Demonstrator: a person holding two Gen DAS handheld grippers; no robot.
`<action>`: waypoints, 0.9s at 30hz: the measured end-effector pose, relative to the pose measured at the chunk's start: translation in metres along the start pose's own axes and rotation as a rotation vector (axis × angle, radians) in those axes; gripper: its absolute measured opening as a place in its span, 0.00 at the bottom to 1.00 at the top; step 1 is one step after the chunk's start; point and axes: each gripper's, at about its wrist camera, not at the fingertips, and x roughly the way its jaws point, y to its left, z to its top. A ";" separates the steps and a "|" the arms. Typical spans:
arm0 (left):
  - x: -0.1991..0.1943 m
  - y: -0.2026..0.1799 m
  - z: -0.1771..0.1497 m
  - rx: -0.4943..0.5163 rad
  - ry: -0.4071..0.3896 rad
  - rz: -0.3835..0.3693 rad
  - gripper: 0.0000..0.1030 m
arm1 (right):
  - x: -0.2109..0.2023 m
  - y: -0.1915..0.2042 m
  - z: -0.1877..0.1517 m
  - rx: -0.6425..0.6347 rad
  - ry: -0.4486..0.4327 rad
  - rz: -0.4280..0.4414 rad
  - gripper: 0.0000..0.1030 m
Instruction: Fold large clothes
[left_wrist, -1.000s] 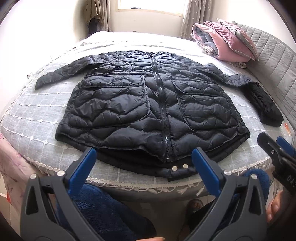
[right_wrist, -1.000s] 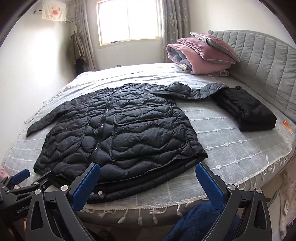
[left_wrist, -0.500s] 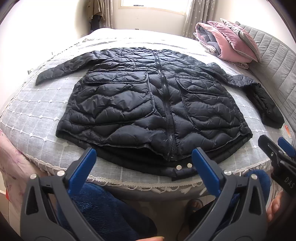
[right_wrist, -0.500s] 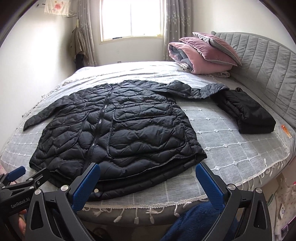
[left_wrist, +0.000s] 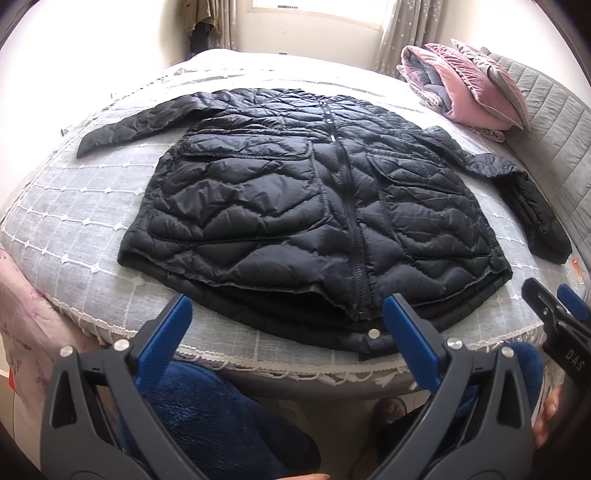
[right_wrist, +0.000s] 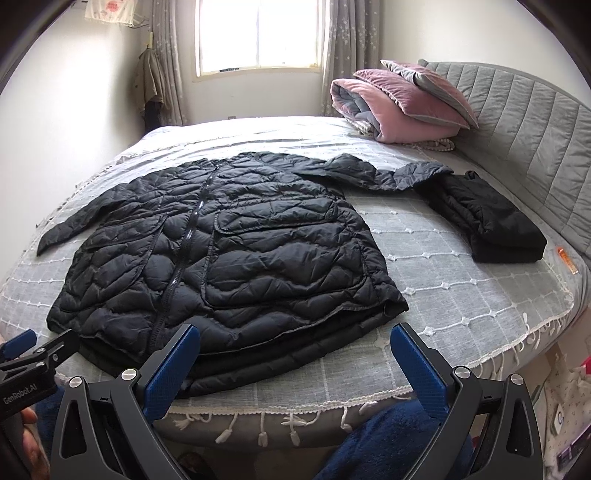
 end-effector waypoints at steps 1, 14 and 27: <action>0.002 0.003 0.000 -0.005 0.002 0.000 1.00 | 0.002 -0.001 0.000 0.003 0.003 0.001 1.00; 0.034 0.091 0.014 -0.155 0.041 0.098 0.95 | 0.052 -0.068 0.003 0.129 0.125 0.054 1.00; 0.101 0.162 0.025 -0.303 0.171 0.100 0.65 | 0.150 -0.146 0.032 0.413 0.305 0.199 0.85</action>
